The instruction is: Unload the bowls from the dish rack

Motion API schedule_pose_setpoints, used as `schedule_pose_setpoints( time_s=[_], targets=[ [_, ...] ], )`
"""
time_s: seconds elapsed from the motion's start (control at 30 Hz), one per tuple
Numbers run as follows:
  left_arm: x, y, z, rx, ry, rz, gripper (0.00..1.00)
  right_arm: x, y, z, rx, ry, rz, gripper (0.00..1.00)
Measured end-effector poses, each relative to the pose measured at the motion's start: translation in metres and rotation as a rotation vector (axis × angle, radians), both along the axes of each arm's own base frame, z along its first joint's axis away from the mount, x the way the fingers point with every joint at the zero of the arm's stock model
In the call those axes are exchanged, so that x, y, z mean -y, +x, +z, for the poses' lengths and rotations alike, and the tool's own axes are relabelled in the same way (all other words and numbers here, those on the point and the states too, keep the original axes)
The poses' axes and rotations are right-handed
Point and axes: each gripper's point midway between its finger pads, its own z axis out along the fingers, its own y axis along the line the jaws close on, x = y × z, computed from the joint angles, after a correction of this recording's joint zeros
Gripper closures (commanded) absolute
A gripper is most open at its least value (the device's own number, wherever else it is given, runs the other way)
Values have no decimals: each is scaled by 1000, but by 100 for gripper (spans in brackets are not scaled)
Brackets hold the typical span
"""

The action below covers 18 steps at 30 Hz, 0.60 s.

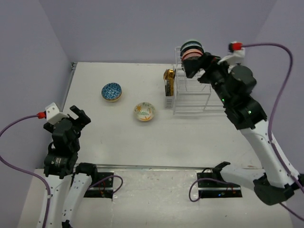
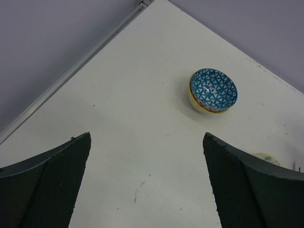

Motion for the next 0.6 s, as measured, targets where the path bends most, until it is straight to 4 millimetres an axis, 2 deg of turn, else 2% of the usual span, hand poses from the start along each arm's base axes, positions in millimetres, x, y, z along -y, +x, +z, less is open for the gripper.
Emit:
schedule_pose_setpoints(
  time_s=[0.03, 0.07, 0.1, 0.17, 0.2, 0.27, 0.33, 0.4, 0.43, 0.47, 0.6],
  targets=[
    [1, 1, -1, -7, 0, -5, 0, 27, 0, 11, 14, 110, -73, 1],
    [2, 3, -2, -14, 1, -12, 0, 40, -4, 19, 23, 191, -104, 1],
    [3, 4, -3, -20, 3, -19, 0, 47, -7, 25, 30, 281, -118, 1],
    [5, 7, -5, -27, 4, -31, 0, 59, 0, 23, -4, 442, -156, 1],
    [6, 9, -5, -30, 7, -38, 0, 63, 8, 16, -32, 512, -175, 2],
    [9, 12, -8, -37, 11, -53, 0, 74, 29, -9, -113, 632, -229, 3],
    [10, 14, -11, -51, 12, -63, 0, 82, 55, -44, -219, 738, -295, 5],
    [12, 17, -15, -66, 14, -75, 0, 83, 76, -72, -309, 809, -340, 9],
    [13, 17, -16, -71, 15, -78, 0, 83, 81, -78, -331, 845, -349, 12],
    [13, 18, -16, -73, 15, -82, 0, 81, 92, -92, -371, 869, -368, 13],
    [15, 18, -16, -70, 13, -92, 0, 77, 109, -103, -410, 952, -382, 16]
  ],
)
